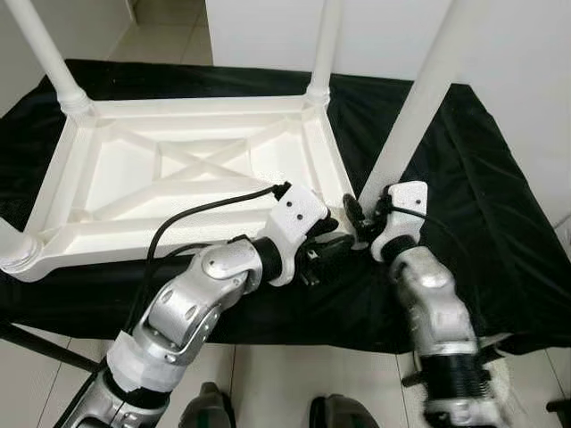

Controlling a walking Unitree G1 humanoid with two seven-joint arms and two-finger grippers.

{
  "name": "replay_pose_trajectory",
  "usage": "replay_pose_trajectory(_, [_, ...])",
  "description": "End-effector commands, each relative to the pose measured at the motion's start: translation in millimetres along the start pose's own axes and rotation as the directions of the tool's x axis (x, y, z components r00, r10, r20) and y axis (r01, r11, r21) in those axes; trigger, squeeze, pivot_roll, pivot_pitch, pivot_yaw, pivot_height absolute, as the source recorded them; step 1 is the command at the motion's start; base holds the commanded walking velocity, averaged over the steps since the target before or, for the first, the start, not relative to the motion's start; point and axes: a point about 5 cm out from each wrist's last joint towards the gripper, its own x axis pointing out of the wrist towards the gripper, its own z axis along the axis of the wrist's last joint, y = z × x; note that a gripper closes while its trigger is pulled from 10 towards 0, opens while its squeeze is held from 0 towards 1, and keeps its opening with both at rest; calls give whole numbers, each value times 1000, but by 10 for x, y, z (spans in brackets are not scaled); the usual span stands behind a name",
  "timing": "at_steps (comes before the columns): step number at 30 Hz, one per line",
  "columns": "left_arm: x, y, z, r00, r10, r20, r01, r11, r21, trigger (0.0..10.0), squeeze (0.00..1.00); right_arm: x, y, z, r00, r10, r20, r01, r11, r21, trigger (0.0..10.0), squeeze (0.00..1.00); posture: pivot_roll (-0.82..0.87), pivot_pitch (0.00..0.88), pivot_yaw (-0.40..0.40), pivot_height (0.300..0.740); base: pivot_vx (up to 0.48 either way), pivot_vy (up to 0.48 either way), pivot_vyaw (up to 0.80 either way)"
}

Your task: Building children table

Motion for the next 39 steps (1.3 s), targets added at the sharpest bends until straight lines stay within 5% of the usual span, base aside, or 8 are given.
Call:
replay_pose_trajectory(1, [15, -31, -27, 1000, -20, -18, 20, 1000, -3, 10000, 0, -83, -187, -199, 976, -198, -93, 195, 980, -33, 10000, 0, -36, 93, 15, 740, 0, 0, 0])
replay_pose_trajectory(10, [40, -43, -24, 999, -30, -16, 30, 1000, -7, 10000, 0, -94, -71, -59, 992, -125, -10, 125, 992, 23, 10000, 0, -46, 96, 15, 740, 0, 0, 0])
replay_pose_trajectory(11, [42, -41, -24, 999, -30, -16, 30, 1000, -7, 10000, 0, -97, -65, -27, 993, -119, 0, 119, 992, 30, 10000, 1000, -45, 95, 14, 740, 0, 0, 0])
replay_pose_trajectory(24, [32, -5, -16, 1000, -8, -14, 8, 1000, -7, 10000, 0, -54, -200, 116, 989, 141, 52, -141, 990, -9, 10000, 1000, -38, 95, 11, 740, 0, 0, 0])
replay_pose_trajectory(25, [30, 2, -15, 1000, -5, -13, 5, 1000, -7, 10000, 0, -41, -239, 109, 977, 212, 37, -210, 976, -50, 10000, 329, -37, 94, 12, 740, 0, 0, 0])
replay_pose_trajectory(26, [26, 4, -13, 1000, -5, -12, 5, 1000, -6, 10000, 0, -22, -265, 105, 956, 291, 29, -289, 955, -74, 10000, 0, -37, 92, 14, 740, 0, 0, 0])
replay_pose_trajectory(28, [21, 10, -11, 1000, -5, -11, 5, 1000, -3, 10000, 0, 0, -270, 106, 911, 413, 23, -408, 907, -104, 10000, 0, -34, 90, 16, 740, 0, 0, 0])
replay_pose_trajectory(39, [5, 26, -16, 1000, 0, -16, 0, 1000, 0, 10000, 0, 149, -198, -60, 841, 540, -27, -539, 834, -118, 10000, 0, -18, 80, 26, 740, 0, 0, 0])
